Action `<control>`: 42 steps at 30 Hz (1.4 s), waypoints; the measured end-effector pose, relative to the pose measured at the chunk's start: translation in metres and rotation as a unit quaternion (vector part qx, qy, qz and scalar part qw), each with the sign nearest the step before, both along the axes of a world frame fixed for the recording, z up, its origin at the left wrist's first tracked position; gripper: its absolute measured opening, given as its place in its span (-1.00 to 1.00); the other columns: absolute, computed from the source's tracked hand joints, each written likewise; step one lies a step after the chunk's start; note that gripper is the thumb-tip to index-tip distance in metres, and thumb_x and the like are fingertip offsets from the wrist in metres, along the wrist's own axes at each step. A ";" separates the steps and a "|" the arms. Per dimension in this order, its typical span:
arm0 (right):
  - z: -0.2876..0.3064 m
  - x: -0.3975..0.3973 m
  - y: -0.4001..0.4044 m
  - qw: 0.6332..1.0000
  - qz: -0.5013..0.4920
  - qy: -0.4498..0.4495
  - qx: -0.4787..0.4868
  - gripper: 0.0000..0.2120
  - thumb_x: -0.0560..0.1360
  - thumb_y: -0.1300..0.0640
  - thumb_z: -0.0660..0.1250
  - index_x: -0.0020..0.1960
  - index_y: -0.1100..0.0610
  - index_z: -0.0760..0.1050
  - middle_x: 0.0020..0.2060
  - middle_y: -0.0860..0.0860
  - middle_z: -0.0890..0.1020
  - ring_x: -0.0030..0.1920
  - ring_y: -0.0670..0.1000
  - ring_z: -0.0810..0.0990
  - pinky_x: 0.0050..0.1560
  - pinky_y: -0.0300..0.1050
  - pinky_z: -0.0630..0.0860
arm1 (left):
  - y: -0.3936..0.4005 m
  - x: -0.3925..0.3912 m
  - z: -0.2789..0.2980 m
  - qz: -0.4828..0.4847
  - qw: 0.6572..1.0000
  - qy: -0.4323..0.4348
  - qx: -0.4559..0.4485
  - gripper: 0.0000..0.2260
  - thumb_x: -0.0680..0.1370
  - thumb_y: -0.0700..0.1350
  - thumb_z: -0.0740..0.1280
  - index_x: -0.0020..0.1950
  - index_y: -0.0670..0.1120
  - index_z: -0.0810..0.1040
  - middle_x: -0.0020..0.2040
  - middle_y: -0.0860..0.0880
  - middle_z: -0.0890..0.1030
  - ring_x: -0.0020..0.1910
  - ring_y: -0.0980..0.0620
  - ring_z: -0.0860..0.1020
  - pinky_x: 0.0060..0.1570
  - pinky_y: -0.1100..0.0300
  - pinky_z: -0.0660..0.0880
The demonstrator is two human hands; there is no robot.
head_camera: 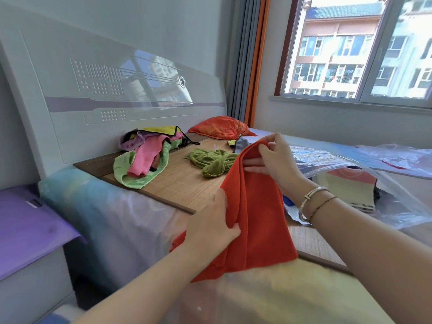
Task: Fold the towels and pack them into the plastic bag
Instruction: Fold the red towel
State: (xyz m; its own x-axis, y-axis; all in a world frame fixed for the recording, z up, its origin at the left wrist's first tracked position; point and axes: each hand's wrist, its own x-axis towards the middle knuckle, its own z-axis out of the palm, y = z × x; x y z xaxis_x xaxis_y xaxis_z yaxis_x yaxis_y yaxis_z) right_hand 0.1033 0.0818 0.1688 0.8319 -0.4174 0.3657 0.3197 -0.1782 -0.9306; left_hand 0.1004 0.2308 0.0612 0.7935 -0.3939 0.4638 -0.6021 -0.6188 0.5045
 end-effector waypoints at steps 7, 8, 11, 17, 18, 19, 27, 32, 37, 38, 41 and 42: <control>-0.013 0.005 -0.006 1.000 -0.002 -0.005 -0.007 -0.83 0.63 0.30 0.07 -0.07 0.07 0.27 -0.07 0.13 0.60 -0.18 0.08 0.72 -0.15 0.03 0.67 | 0.014 -0.007 -0.004 -0.010 0.996 -0.073 -0.042 -0.87 0.51 -0.24 0.17 -0.14 -0.02 0.36 -0.18 0.07 0.40 -0.28 0.01 0.45 -0.29 0.10 0.37; -0.015 0.006 -0.006 1.000 0.000 -0.003 -0.007 -0.83 0.63 0.29 0.07 -0.07 0.07 0.27 -0.07 0.12 0.60 -0.17 0.08 0.72 -0.13 0.04 0.66 | 0.011 -0.010 -0.004 -0.007 0.996 -0.068 -0.060 -0.89 0.52 -0.18 0.20 -0.18 -0.02 0.42 -0.17 0.07 0.41 -0.26 0.03 0.47 -0.26 0.10 0.41; -0.014 0.005 -0.004 1.000 0.005 -0.003 -0.002 -0.83 0.63 0.30 0.06 -0.07 0.07 0.27 -0.03 0.16 0.59 -0.15 0.10 0.72 -0.12 0.03 0.66 | -0.008 -0.018 -0.008 0.050 0.998 -0.007 -0.038 -0.72 0.50 0.20 0.24 -0.17 -0.01 0.45 -0.10 0.10 0.40 -0.13 0.05 0.49 -0.15 0.09 0.47; -0.007 -0.002 -0.004 1.000 0.017 -0.019 0.010 -0.88 0.63 0.30 0.06 -0.02 0.12 0.27 0.03 0.23 0.57 -0.14 0.12 0.72 -0.08 0.01 0.66 | -0.014 -0.008 -0.008 0.119 0.990 -0.034 0.070 -0.78 0.51 0.11 0.24 -0.08 -0.03 0.38 0.03 0.03 0.39 0.01 -0.05 0.51 -0.13 0.07 0.46; -0.006 -0.003 -0.004 0.999 0.022 -0.022 0.020 -0.89 0.63 0.31 0.06 -0.02 0.13 0.27 0.02 0.23 0.58 -0.14 0.12 0.71 -0.08 0.00 0.66 | -0.011 -0.006 -0.006 0.123 0.990 -0.030 0.062 -0.75 0.52 0.14 0.21 -0.11 -0.04 0.39 0.01 0.04 0.39 -0.02 -0.04 0.52 -0.14 0.07 0.46; -0.004 -0.003 -0.003 0.999 0.030 -0.022 0.036 -0.89 0.63 0.31 0.06 -0.01 0.14 0.27 0.02 0.23 0.58 -0.13 0.12 0.71 -0.08 0.00 0.66 | -0.008 -0.006 -0.003 0.125 0.991 -0.017 0.048 -0.68 0.50 0.22 0.19 -0.14 -0.03 0.41 -0.02 0.05 0.40 -0.05 -0.04 0.52 -0.12 0.05 0.48; 0.008 -0.013 0.034 0.979 0.151 0.021 0.135 -0.87 0.62 0.35 0.04 0.05 0.14 0.25 0.12 0.29 0.54 0.05 0.24 0.65 0.00 0.18 0.62 | -0.013 -0.012 0.008 0.141 0.989 -0.031 0.036 -0.61 0.46 0.32 0.20 -0.13 -0.02 0.37 0.01 0.04 0.39 -0.09 -0.08 0.54 -0.11 0.02 0.51; 0.015 -0.015 0.034 0.977 0.161 0.009 0.138 -0.86 0.61 0.36 0.04 0.01 0.14 0.25 0.13 0.30 0.54 0.05 0.27 0.65 0.06 0.20 0.60 | 0.001 -0.007 0.005 0.142 0.988 -0.050 0.025 -0.85 0.51 0.04 0.21 -0.16 -0.02 0.37 -0.05 0.02 0.44 -0.15 -0.08 0.55 -0.21 0.06 0.48; 0.006 -0.002 0.020 0.999 0.029 -0.025 0.013 -0.83 0.62 0.32 0.04 -0.07 0.10 0.24 -0.07 0.20 0.59 -0.26 0.06 0.69 -0.21 -0.07 0.66 | 0.049 0.013 0.008 0.152 0.988 0.004 -0.006 -0.90 0.45 -0.02 0.30 -0.20 -0.03 0.46 -0.18 0.02 0.56 -0.14 -0.05 0.55 -0.18 0.08 0.48; 0.002 0.004 0.014 0.999 -0.009 -0.025 -0.025 -0.82 0.62 0.32 0.04 -0.09 0.08 0.24 -0.04 0.23 0.60 -0.31 0.04 0.68 -0.26 -0.08 0.65 | 0.061 0.023 0.011 0.160 0.987 0.010 -0.009 -0.92 0.45 -0.04 0.32 -0.19 -0.03 0.50 -0.17 0.02 0.57 -0.13 -0.04 0.54 -0.18 0.10 0.45; -0.008 0.027 0.000 0.991 -0.064 0.014 -0.116 -0.87 0.62 0.30 0.02 -0.05 0.10 0.22 0.00 0.27 0.59 -0.34 0.06 0.68 -0.30 -0.03 0.63 | 0.091 0.065 0.032 0.169 0.985 0.005 -0.034 -0.95 0.47 -0.17 0.35 -0.09 -0.08 0.58 -0.12 -0.04 0.61 -0.07 -0.07 0.55 -0.12 0.13 0.42; -0.007 0.036 -0.003 0.989 -0.066 0.037 -0.129 -0.91 0.62 0.29 0.02 0.00 0.13 0.22 0.02 0.28 0.57 -0.33 0.08 0.68 -0.27 0.02 0.63 | 0.097 0.082 0.041 0.162 0.986 -0.007 -0.034 -0.92 0.48 -0.21 0.35 -0.05 -0.12 0.60 -0.09 -0.08 0.62 -0.04 -0.10 0.57 -0.06 0.12 0.45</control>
State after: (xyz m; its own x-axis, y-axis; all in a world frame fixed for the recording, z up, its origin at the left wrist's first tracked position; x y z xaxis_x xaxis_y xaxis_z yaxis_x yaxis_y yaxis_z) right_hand 0.1395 0.0793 0.1613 0.8048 -0.4250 0.4143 0.2107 -0.4480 -0.8689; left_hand 0.1828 0.3275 0.1023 0.8658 -0.0876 0.4927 -0.3851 -0.7453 0.5443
